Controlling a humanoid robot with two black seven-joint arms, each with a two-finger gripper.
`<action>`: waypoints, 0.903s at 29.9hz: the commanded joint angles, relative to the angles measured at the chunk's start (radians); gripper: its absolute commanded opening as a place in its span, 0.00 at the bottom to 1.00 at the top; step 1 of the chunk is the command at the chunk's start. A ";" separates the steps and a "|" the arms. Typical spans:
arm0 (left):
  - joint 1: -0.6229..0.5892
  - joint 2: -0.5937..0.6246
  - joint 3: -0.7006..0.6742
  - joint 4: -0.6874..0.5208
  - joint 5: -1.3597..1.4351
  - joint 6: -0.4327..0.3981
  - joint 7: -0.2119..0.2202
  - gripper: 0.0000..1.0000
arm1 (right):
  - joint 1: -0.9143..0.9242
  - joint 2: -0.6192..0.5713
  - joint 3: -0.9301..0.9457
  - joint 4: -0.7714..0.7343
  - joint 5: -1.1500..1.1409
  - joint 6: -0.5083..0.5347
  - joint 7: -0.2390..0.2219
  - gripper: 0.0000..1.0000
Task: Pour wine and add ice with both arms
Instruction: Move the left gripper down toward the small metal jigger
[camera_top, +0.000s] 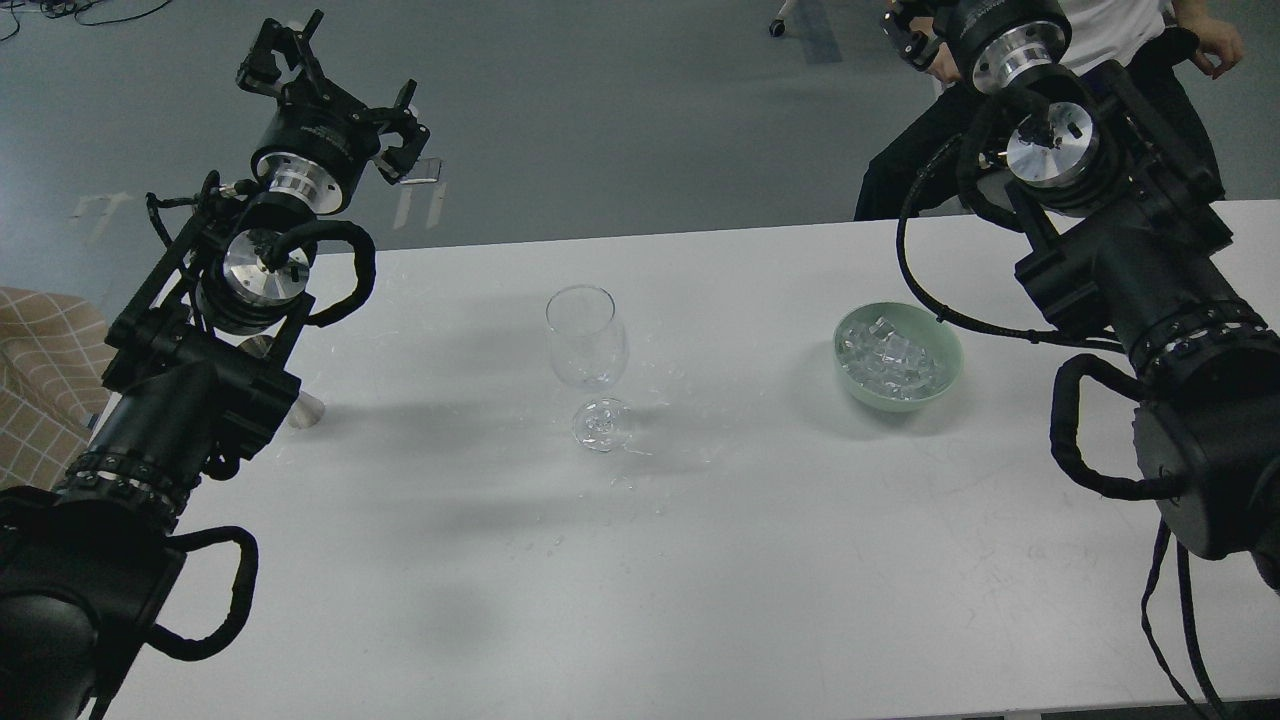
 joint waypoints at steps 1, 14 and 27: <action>-0.004 -0.009 0.000 0.003 0.002 -0.001 -0.001 0.98 | 0.000 0.000 0.000 -0.012 0.001 -0.001 0.001 1.00; -0.003 0.019 0.023 0.003 0.005 -0.024 0.009 0.98 | -0.007 0.000 0.003 0.027 0.009 0.001 0.002 1.00; 0.008 0.085 0.022 0.007 0.000 -0.222 0.000 0.98 | -0.078 0.000 0.000 0.089 0.009 0.018 0.002 1.00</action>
